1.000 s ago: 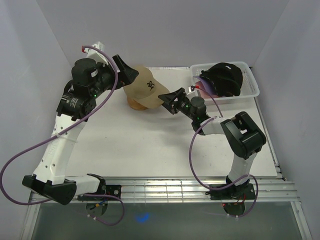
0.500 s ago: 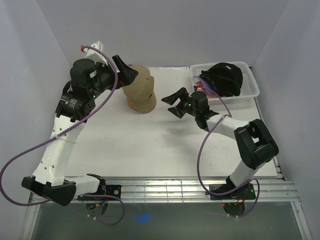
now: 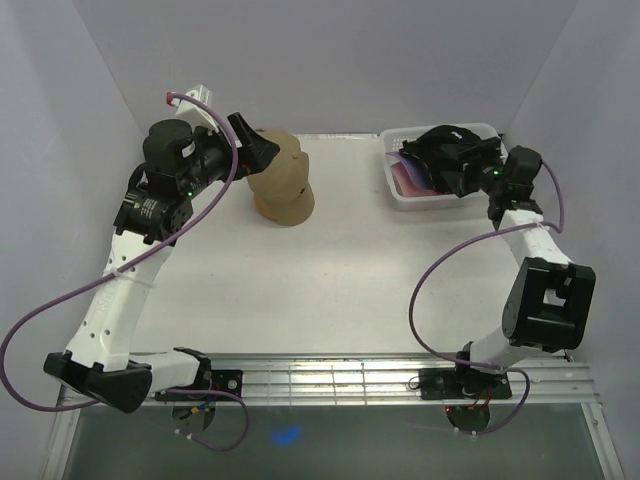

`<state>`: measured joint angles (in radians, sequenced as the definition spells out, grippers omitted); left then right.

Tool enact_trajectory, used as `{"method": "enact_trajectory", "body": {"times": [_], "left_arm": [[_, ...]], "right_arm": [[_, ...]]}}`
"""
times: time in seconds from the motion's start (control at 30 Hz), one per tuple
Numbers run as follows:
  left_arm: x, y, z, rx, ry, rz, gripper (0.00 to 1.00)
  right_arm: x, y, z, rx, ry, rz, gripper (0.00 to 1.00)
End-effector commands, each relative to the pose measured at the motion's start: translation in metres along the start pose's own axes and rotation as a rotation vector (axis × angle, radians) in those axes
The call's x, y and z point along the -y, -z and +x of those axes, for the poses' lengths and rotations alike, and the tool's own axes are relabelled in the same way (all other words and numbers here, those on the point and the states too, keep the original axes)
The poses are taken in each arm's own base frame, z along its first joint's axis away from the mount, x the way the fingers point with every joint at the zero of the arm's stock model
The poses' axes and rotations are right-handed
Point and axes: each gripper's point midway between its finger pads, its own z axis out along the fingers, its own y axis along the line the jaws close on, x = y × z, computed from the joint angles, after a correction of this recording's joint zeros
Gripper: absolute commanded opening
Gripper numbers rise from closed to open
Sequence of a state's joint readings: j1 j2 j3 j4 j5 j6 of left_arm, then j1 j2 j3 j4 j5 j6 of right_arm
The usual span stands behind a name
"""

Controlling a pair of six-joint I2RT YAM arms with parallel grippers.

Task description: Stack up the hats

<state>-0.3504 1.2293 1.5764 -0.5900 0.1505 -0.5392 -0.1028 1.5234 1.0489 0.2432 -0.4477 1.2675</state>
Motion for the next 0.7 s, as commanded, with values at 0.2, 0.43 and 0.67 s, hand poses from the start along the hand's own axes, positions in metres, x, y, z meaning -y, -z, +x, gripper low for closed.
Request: {"method": "enact_trajectory", "body": {"times": [0.2,0.43,0.67], "left_arm": [[0.014,0.002,-0.003,0.014,0.001,0.072,0.97],[0.011,0.002,0.001,0.006,-0.006,0.065,0.97],[0.011,-0.003,0.003,-0.002,-0.004,0.069,0.97]], "right_arm": [[-0.003,0.013,-0.059,0.032,-0.284,-0.097,0.77],[-0.004,0.021,-0.076,0.113,-0.351,-0.123,0.77],[-0.038,0.031,-0.086,0.164,-0.314,-0.181,0.75]]}}
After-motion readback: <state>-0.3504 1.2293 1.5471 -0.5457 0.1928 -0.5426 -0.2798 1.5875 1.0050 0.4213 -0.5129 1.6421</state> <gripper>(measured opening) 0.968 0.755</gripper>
